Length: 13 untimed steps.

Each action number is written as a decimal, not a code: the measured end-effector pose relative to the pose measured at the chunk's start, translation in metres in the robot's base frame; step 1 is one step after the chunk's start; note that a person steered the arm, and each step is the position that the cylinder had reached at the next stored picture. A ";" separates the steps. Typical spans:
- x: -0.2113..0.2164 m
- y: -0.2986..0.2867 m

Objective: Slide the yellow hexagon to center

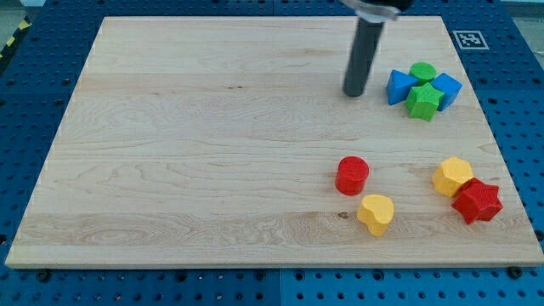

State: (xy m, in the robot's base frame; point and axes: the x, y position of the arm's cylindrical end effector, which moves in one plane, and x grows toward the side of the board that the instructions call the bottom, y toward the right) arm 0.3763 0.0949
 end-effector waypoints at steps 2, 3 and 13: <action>0.081 0.040; 0.101 0.060; 0.209 0.177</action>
State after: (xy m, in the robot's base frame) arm 0.5855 0.2716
